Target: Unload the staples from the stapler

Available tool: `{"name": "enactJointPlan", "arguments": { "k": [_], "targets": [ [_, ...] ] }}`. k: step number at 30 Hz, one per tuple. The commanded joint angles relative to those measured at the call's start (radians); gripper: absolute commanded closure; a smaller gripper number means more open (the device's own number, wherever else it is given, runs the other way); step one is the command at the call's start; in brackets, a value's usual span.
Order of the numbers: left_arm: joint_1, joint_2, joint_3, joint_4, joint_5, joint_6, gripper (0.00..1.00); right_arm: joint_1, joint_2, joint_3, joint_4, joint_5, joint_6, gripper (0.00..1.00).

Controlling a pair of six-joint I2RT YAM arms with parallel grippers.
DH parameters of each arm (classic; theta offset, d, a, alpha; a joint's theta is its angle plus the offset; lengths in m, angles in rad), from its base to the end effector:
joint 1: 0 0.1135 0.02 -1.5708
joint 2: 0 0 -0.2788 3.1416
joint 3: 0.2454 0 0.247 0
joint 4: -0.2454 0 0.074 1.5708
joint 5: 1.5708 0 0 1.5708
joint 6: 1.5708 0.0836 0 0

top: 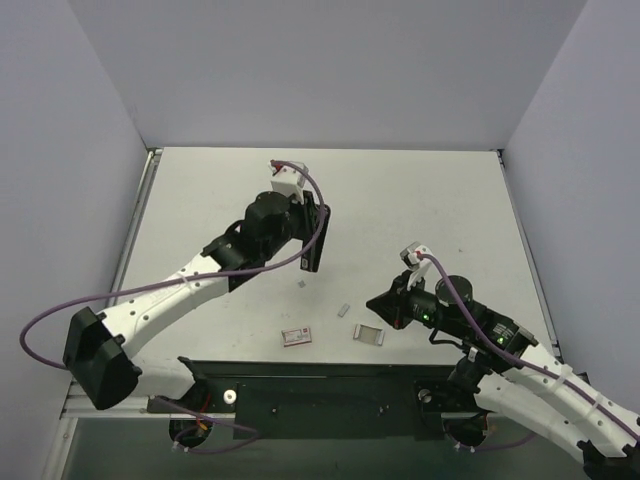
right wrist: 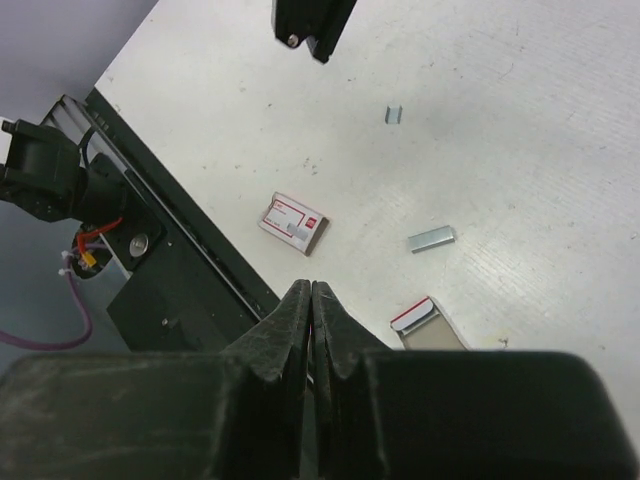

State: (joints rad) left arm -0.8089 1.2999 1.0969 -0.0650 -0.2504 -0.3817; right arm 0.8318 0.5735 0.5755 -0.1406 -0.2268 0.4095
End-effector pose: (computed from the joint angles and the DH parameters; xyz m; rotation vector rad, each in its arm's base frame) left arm 0.2508 -0.2329 0.3516 0.2204 1.8602 -0.6029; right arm 0.1068 0.1452 0.3038 -0.5602 1.7493 1.0944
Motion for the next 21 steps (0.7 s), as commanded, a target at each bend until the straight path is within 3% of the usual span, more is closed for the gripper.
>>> {"name": "enactJointPlan", "arguments": {
  "k": [1, 14, 21],
  "targets": [
    [0.082, 0.111, 0.161, -0.051, -0.088, 0.007, 1.0, 0.0, 0.026, -0.034, 0.111, 0.041, 0.061, 1.0],
    [0.26, 0.625, 0.583, -0.2, -0.099, -0.009, 1.0, 0.007, 0.065, -0.06, 0.176, 0.037, 0.083, 1.0],
    [0.303, 0.86, 0.788, -0.262, -0.119, -0.02, 1.0, 0.01, 0.074, -0.104, 0.22, 0.014, 0.092, 1.0]
  ]
}}
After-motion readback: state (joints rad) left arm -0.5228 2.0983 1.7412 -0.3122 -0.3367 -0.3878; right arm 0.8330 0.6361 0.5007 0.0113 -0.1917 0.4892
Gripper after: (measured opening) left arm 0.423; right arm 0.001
